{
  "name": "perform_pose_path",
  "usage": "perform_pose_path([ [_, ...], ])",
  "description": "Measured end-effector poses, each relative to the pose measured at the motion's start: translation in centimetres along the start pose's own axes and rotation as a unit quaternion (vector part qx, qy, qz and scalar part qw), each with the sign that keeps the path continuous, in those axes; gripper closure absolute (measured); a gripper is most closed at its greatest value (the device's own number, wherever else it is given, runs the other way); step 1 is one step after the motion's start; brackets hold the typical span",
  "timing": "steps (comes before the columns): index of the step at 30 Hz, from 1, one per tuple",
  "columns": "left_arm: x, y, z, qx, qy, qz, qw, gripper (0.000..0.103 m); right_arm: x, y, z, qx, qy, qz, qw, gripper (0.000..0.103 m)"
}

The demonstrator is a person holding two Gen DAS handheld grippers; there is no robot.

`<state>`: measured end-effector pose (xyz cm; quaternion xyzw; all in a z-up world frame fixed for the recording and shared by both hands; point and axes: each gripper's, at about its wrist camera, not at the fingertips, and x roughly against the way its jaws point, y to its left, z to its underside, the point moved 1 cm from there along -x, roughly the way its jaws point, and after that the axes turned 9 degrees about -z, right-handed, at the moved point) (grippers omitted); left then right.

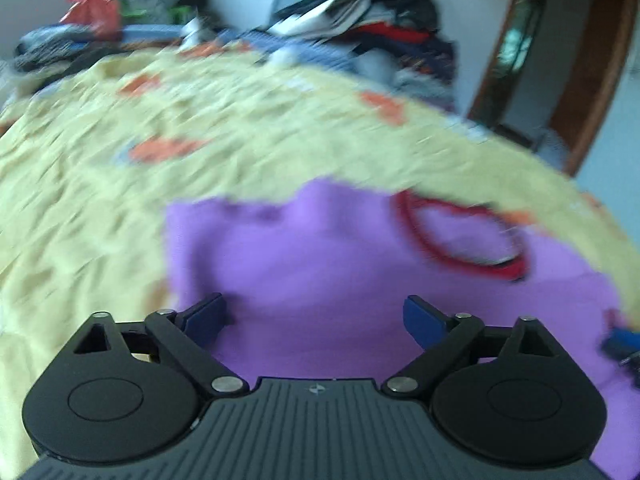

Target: Fold small clothes

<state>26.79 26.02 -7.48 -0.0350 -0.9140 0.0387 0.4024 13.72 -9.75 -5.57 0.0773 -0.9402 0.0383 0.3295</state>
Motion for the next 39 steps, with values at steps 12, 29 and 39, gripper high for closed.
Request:
perform_pose_path([
  [12,7.8,-0.3,5.8,-0.029,-0.014,0.023,0.9992,0.005,5.9,3.9,3.8,-0.015,0.035,-0.081,0.996,0.063],
  [29,17.9,-2.6,19.6,-0.094,-0.016,-0.022,0.9953,0.0,17.2,9.4,12.8,0.03,0.033,-0.037,0.998,0.062],
  [39,19.8,-2.4,21.2,-0.072,-0.015,-0.045,0.9962,0.0,22.3,10.2,15.0,0.068,0.094,-0.011,0.993,0.039],
])
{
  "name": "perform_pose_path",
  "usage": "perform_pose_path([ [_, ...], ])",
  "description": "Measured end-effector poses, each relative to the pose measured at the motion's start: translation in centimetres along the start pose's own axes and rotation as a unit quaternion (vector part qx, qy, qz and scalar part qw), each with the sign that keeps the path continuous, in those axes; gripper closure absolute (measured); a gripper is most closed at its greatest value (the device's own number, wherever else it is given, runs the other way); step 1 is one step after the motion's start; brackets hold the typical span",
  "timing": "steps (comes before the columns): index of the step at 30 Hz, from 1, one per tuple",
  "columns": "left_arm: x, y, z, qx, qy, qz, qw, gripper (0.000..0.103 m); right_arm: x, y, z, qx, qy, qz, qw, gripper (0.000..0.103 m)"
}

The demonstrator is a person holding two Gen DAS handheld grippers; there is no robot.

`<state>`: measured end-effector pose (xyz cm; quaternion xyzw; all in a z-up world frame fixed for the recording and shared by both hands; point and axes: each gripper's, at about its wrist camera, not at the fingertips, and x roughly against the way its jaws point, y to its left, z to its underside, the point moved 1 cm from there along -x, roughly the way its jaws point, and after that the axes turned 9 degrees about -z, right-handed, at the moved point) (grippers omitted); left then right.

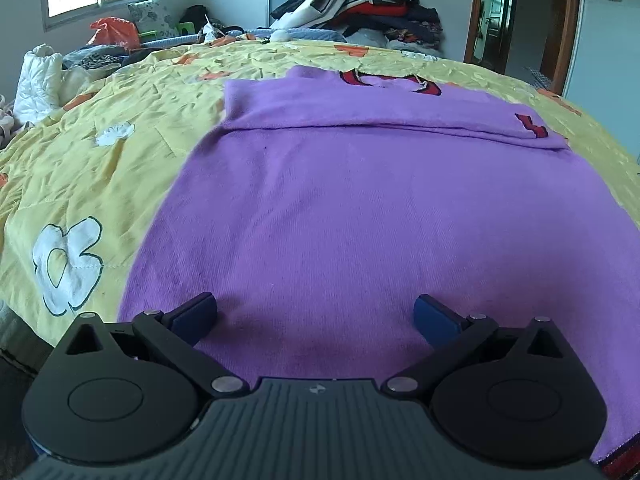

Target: Fold small clothes

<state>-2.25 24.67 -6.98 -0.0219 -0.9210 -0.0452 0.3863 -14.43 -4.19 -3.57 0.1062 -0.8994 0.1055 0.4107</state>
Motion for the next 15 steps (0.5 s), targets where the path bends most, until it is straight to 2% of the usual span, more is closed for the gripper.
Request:
perform_pose_path([
  [2,0.1,0.0,0.2,0.0,-0.003,0.0,1.0,0.0,0.1,0.1,-0.7,-0.011,0.002,-0.001,1.0,0.029],
  [7,0.2,0.1,0.4,0.0,-0.006,0.001,1.0,0.0,-1.3,3.8,-3.7,-0.026,-0.06,-0.066,0.996,0.029],
  [9,0.2,0.1,0.5,0.0,-0.008,0.001,1.0,0.0,-2.8,5.6,-4.8,-0.018,-0.067,-0.09,0.993,0.029],
  [12,0.3,0.1,0.7,0.0,-0.01,0.001,1.0,0.0,-4.5,7.1,-5.0,0.009,-0.061,-0.1,0.993,0.028],
  [13,0.4,0.1,0.7,0.001,-0.01,0.001,0.9999,0.0,-5.0,7.2,-4.7,0.023,-0.055,-0.093,0.994,0.025],
  [15,0.5,0.1,0.7,0.001,-0.01,0.001,0.9999,0.0,-4.6,6.3,-3.6,0.02,-0.063,-0.08,0.995,0.005],
])
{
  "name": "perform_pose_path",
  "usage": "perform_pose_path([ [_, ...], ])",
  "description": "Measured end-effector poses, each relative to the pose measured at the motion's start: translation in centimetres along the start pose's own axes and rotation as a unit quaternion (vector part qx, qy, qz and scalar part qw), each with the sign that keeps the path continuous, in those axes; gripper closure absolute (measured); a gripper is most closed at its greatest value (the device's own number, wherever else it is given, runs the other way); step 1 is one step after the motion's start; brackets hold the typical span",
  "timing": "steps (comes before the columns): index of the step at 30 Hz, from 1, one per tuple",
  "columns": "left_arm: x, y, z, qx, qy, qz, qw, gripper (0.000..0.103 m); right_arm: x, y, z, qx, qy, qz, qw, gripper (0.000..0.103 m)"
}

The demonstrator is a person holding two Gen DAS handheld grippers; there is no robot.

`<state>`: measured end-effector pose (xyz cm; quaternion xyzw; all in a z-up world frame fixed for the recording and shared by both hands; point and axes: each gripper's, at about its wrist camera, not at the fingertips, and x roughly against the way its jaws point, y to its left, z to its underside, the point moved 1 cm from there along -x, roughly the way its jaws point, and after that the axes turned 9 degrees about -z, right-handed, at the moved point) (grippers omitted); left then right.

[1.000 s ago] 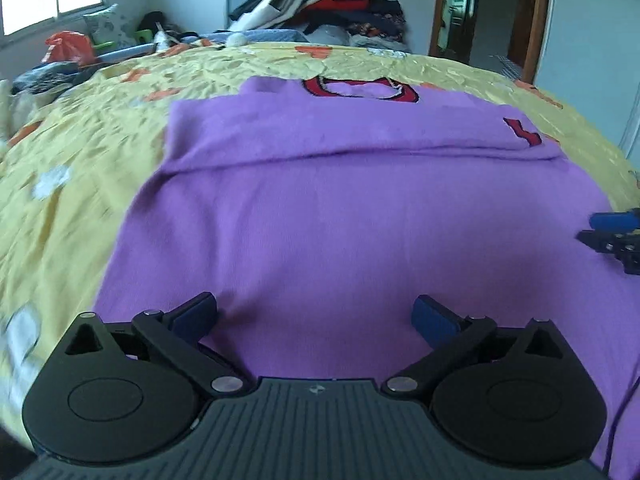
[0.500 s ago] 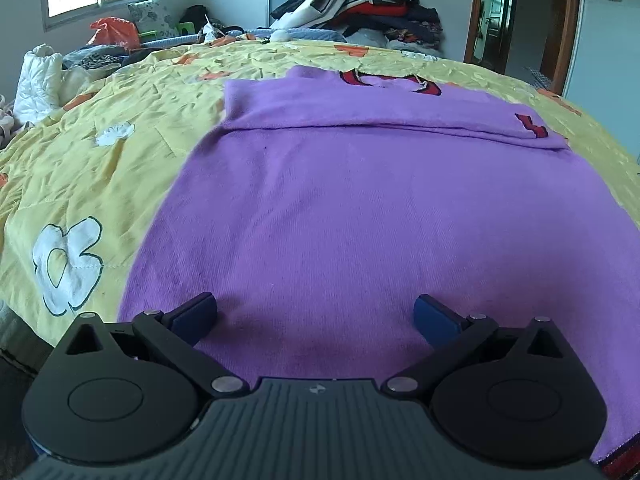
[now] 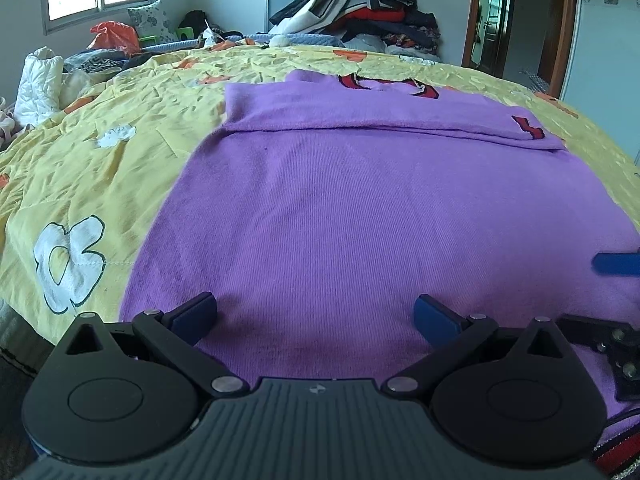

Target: Fold small clothes

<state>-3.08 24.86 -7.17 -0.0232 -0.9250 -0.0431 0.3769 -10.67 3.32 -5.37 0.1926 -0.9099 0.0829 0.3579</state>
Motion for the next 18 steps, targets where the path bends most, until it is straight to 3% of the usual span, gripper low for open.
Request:
perform_pose_path([
  [4,0.1,0.0,0.0,0.0,-0.001,0.0,1.0,0.0,2.4,-4.2,2.8,-0.065,-0.001,-0.018,0.998,0.001],
  [6,0.2,0.0,0.1,0.0,-0.002,0.0,1.0,0.0,3.6,-4.9,4.0,-0.053,0.003,0.001,0.999,0.0],
  [12,0.5,0.6,0.2,0.001,-0.004,0.01,0.9999,0.0,5.3,-6.4,4.8,-0.059,0.019,-0.009,0.998,0.001],
  [18,-0.7,6.7,-0.1,0.042,-0.009,0.011,0.999,0.0,5.4,-9.4,4.5,-0.077,-0.001,0.031,0.997,0.0],
])
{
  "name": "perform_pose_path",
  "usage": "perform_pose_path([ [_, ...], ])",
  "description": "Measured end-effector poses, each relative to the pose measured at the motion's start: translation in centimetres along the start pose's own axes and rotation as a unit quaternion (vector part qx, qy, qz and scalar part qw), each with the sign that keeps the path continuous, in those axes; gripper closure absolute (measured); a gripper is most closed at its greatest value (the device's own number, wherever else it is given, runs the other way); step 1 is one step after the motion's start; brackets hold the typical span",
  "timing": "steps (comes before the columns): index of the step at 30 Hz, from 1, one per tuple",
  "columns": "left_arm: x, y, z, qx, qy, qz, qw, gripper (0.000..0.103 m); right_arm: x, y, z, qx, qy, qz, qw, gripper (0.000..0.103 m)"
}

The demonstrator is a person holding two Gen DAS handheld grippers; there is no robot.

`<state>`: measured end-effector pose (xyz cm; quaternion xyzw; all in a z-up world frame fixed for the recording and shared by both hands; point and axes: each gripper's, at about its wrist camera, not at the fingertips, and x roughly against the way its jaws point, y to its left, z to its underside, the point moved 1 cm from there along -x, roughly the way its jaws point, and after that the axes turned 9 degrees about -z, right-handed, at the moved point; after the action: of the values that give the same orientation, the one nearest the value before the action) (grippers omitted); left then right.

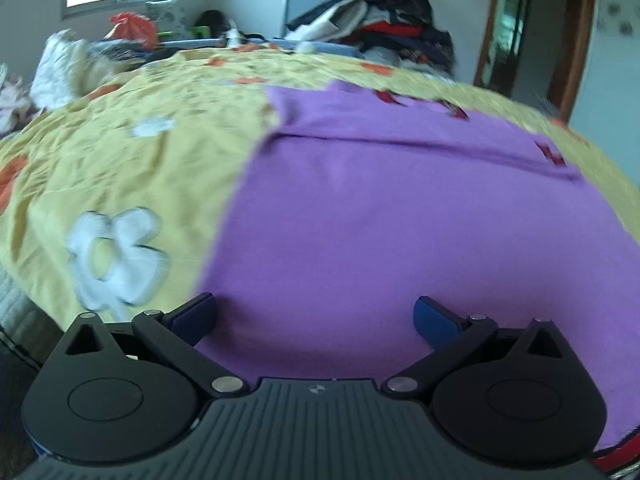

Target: Fold small clothes

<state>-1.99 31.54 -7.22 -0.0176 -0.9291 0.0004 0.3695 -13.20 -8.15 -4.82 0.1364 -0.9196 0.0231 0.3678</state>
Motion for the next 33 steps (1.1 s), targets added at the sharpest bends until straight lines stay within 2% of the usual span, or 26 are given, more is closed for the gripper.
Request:
perform_pose_path([
  [2,-0.6,2.1,-0.6,0.015,0.002,0.016,0.9998,0.0,-0.5,-1.7,-0.2,-0.018,-0.006,0.002,1.0,0.0],
  [4,-1.4,4.5,-1.3,0.045,0.004,0.017,0.9988,0.0,-1.2,-3.6,-0.4,-0.046,-0.011,-0.006,0.999,0.001],
  [7,-2.1,7.4,-2.0,0.09,0.002,0.097,0.9912,0.002,-1.5,-5.4,-0.9,-0.074,-0.029,-0.031,0.996,0.001],
  [10,-2.7,8.2,-2.5,0.096,0.009,0.163,0.9819,0.004,-1.8,-6.3,-1.5,-0.091,-0.037,-0.057,0.994,0.001],
  [13,-3.3,8.1,-2.6,0.102,0.022,0.227,0.9683,0.009,-2.2,-6.8,-2.0,-0.101,-0.041,-0.077,0.991,0.002],
  [16,-3.6,7.8,-2.5,0.103,0.026,0.246,0.9635,0.011,-2.7,-7.3,-2.5,-0.11,-0.046,-0.103,0.987,0.004],
  [19,-3.9,8.5,-2.3,0.12,0.033,0.258,0.958,0.022,-2.9,-7.8,-2.6,-0.124,-0.05,-0.124,0.983,0.004],
  [21,-4.2,9.4,-2.2,0.136,0.043,0.27,0.9522,0.043,-2.8,-8.5,-2.6,-0.14,-0.057,-0.133,0.979,0.016],
  [22,-4.5,9.9,-2.1,0.144,0.05,0.276,0.9491,0.048,-2.7,-9.1,-2.5,-0.156,-0.063,-0.137,0.976,0.022],
  [23,-4.8,10.4,-2.1,0.154,0.057,0.283,0.9448,0.058,-2.5,-9.7,-2.3,-0.171,-0.066,-0.14,0.973,0.036],
  [24,-5.2,10.8,-2.1,0.162,0.067,0.292,0.9402,0.064,-2.4,-10.3,-2.2,-0.187,-0.068,-0.14,0.97,0.048],
  [28,-6.1,11.3,-1.8,0.187,0.083,0.32,0.925,0.068,-2.2,-12.6,-1.3,-0.241,-0.077,-0.171,0.952,0.052],
  [31,-6.7,11.2,-1.5,0.2,0.098,0.342,0.9131,0.078,-2.1,-13.0,-1.2,-0.254,-0.072,-0.173,0.949,0.058],
  [32,-6.9,11.0,-1.5,0.202,0.102,0.343,0.9117,0.083,-1.9,-13.2,-1.0,-0.258,-0.071,-0.171,0.948,0.059],
  [33,-7.1,10.9,-1.3,0.207,0.105,0.347,0.9089,0.083,-1.6,-13.5,-0.7,-0.265,-0.073,-0.17,0.946,0.059],
])
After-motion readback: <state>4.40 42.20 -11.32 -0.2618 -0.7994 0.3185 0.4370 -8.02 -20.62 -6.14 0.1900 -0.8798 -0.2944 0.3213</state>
